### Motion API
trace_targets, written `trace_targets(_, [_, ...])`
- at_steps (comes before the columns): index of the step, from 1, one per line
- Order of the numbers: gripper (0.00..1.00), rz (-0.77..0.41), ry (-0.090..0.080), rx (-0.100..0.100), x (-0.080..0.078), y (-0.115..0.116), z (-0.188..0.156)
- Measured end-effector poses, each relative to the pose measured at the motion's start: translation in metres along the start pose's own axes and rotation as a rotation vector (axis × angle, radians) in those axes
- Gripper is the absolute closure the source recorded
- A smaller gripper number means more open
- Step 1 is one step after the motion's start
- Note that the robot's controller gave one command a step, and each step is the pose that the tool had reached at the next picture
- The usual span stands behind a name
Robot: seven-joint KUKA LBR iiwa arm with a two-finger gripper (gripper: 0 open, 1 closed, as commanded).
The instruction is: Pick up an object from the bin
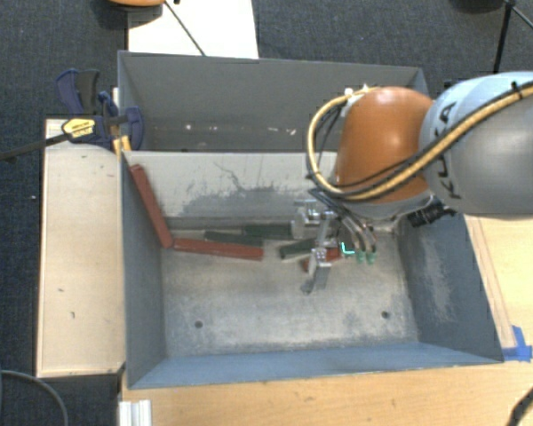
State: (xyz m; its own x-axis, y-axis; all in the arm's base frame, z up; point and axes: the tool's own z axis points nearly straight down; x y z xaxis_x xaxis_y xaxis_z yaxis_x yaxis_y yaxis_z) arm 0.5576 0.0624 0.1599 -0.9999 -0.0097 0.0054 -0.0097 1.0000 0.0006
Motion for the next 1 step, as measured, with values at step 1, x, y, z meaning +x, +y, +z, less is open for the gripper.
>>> trace_targets(1, [0.0,0.002,-0.008,0.0,-0.0019,-0.0003,-0.004])
